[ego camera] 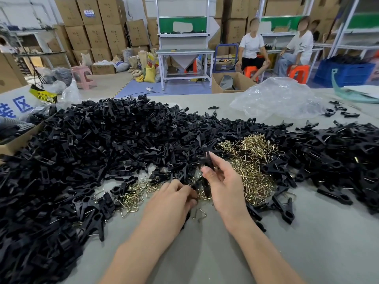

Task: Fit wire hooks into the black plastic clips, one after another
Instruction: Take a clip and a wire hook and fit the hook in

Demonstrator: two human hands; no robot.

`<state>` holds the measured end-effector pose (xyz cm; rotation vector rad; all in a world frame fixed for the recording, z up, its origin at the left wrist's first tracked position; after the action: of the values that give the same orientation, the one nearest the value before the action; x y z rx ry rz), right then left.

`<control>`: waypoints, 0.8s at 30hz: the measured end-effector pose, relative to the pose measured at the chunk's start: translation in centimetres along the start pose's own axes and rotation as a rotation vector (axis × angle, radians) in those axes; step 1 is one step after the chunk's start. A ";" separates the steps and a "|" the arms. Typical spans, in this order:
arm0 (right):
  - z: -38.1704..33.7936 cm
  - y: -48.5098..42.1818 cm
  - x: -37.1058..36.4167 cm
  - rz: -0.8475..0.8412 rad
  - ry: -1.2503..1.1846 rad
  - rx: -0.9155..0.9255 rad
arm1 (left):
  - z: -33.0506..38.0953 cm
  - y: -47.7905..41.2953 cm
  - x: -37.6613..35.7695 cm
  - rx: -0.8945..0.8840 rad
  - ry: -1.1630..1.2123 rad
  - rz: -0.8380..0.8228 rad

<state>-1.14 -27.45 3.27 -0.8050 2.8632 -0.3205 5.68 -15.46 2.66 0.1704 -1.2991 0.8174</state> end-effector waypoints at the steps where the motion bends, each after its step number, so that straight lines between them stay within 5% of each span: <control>1: -0.1 0.0 -0.1 -0.005 0.014 0.017 | -0.1 0.0 0.0 0.015 0.003 -0.005; 24: 0.4 0.4 -0.6 -0.045 0.129 0.070 | -1.2 0.6 0.7 -0.016 -0.070 -0.005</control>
<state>-0.73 -26.87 2.86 -0.8667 2.9369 -0.4926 6.33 -14.07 2.73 0.1911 -1.3700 0.8022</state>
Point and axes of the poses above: each hand's wrist, its own y-axis away from the middle knuckle, its own x-axis out of the back of the hand, z = x × y, the point moved 10 cm from there along -y, towards the middle knuckle, and after that the axes turned 11 degrees about z, right-handed, at the moved point
